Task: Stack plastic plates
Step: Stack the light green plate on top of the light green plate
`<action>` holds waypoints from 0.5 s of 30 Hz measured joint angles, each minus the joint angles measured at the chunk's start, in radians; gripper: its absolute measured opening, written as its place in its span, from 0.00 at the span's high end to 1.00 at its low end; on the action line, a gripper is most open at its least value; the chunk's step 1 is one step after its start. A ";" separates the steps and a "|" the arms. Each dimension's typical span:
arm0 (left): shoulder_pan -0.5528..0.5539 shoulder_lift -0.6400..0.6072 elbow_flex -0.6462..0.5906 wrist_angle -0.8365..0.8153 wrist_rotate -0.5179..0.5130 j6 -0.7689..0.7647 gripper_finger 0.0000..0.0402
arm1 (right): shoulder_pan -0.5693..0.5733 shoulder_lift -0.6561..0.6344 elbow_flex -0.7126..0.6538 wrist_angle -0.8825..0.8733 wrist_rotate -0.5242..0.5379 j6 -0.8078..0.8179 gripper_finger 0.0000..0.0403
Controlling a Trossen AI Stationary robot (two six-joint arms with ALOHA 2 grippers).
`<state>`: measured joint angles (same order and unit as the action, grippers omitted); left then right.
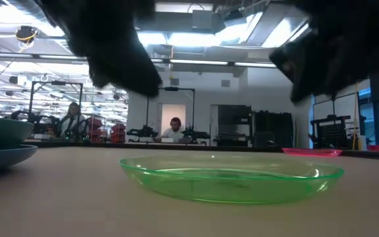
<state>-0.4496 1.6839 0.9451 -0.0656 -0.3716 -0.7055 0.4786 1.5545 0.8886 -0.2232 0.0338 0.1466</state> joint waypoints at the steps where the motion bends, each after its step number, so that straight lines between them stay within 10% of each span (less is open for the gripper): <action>1: 0.011 0.014 0.000 -0.005 0.005 -0.039 0.69 | 0.000 0.011 0.000 -0.020 0.001 0.018 0.61; 15: 0.055 0.193 0.000 0.116 0.097 -0.203 0.67 | 0.111 0.068 0.000 -0.072 0.212 0.034 0.61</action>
<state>-0.3946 1.8773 0.9447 0.0509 -0.2744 -0.9089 0.5900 1.6226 0.8886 -0.2947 0.2454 0.1810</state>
